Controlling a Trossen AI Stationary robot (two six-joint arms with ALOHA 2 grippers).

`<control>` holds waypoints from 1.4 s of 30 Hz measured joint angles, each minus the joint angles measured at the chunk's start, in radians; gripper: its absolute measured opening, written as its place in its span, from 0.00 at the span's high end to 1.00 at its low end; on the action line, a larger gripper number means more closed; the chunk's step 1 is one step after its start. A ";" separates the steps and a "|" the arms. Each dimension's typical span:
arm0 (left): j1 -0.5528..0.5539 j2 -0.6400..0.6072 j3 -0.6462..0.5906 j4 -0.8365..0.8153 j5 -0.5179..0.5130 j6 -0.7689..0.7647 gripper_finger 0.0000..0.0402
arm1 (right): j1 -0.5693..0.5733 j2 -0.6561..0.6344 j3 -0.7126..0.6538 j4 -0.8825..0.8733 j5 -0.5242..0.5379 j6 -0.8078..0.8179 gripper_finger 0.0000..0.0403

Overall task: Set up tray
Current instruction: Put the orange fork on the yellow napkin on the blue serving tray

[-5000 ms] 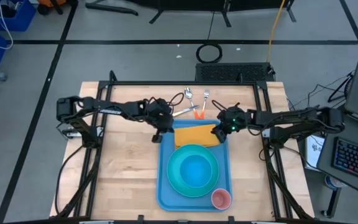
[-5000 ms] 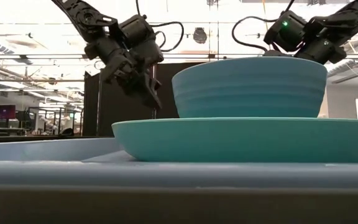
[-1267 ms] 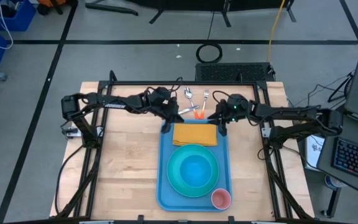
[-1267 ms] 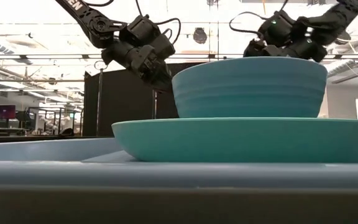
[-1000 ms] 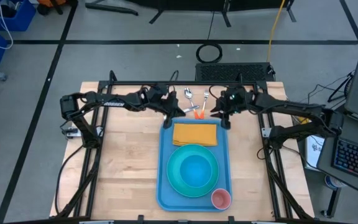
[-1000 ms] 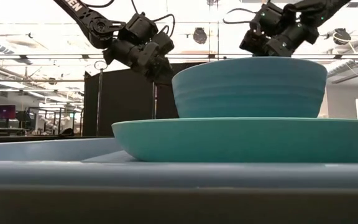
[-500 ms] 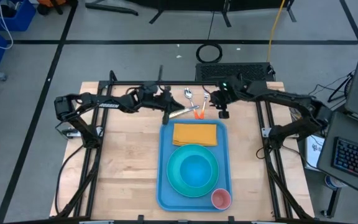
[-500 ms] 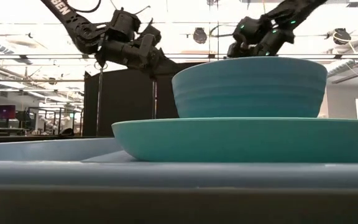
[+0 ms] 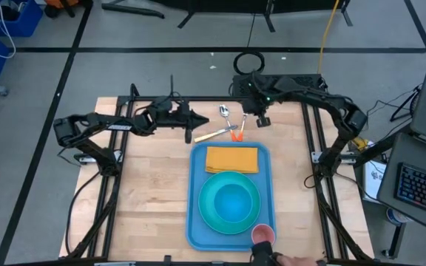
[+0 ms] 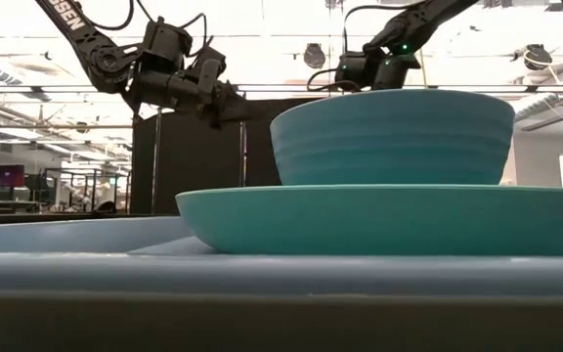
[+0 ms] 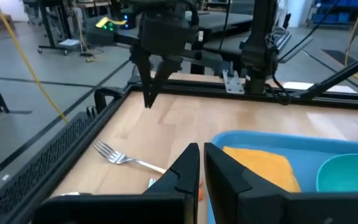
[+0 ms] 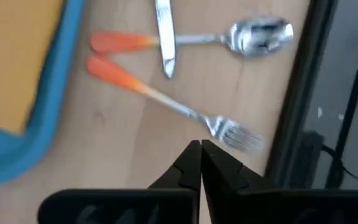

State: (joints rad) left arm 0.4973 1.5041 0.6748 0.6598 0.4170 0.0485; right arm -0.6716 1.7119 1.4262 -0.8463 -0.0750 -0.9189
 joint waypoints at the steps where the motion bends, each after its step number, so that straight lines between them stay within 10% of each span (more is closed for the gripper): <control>1: 0.000 0.001 0.000 0.000 0.000 0.003 0.94 | -0.004 0.002 0.002 0.006 0.023 -0.002 1.00; 10: -0.003 0.004 0.000 -0.015 0.001 -0.003 0.94 | -0.050 0.005 0.003 0.057 0.075 0.102 1.00; 23: -0.003 0.004 0.000 -0.037 0.001 -0.028 0.94 | -0.081 0.003 -0.024 0.026 -0.240 0.211 1.00; 28: -0.003 0.004 0.000 -0.036 0.000 -0.028 0.94 | -0.112 0.025 -0.024 0.055 -0.190 0.228 1.00; 42: -0.003 0.004 0.000 -0.037 0.000 -0.024 0.94 | -0.357 0.044 -0.023 0.206 -0.634 0.534 1.00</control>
State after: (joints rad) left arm 0.4942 1.5078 0.6750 0.6228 0.4168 0.0246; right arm -1.0284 1.7560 1.4036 -0.6405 -0.7090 -0.3852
